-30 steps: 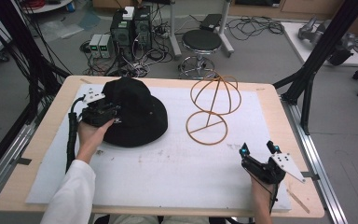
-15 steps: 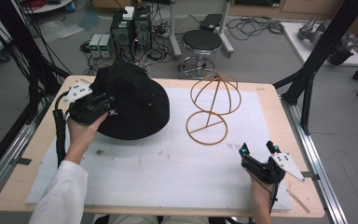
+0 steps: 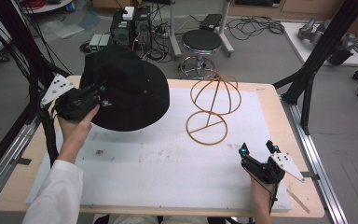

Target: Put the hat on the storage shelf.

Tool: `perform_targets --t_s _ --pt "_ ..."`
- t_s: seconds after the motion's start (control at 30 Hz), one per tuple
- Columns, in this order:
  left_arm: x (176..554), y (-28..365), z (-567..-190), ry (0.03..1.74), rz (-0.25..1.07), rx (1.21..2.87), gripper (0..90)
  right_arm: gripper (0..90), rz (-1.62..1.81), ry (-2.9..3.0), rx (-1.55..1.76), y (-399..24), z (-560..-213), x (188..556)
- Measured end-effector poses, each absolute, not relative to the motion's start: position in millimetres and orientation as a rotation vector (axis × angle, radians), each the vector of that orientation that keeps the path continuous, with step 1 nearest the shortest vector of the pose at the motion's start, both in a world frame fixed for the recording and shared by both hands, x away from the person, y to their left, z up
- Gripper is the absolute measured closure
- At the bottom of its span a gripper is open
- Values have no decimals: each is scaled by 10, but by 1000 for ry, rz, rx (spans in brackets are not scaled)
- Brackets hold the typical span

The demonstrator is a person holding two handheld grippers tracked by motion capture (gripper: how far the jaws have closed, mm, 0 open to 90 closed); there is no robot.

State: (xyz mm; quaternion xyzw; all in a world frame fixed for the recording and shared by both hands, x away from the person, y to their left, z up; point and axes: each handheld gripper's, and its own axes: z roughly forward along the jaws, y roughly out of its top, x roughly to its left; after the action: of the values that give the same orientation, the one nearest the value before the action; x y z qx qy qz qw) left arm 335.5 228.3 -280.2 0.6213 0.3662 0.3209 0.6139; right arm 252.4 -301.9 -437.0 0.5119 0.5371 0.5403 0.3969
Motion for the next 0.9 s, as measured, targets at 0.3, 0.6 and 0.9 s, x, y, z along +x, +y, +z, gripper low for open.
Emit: perform_targets --t_s 0.3,0.6,0.9 --pt "3214 2186 -2582 708 779 1350 862 58 1386 1366 1300 -3028 -4367 2526" --pt "3270 1934 -2458 651 721 1333 862 58 1387 1371 1288 -3025 -4363 2523" --pt "3305 1592 -2435 587 693 1328 861 58 1392 1371 1284 -3038 -4356 2516"
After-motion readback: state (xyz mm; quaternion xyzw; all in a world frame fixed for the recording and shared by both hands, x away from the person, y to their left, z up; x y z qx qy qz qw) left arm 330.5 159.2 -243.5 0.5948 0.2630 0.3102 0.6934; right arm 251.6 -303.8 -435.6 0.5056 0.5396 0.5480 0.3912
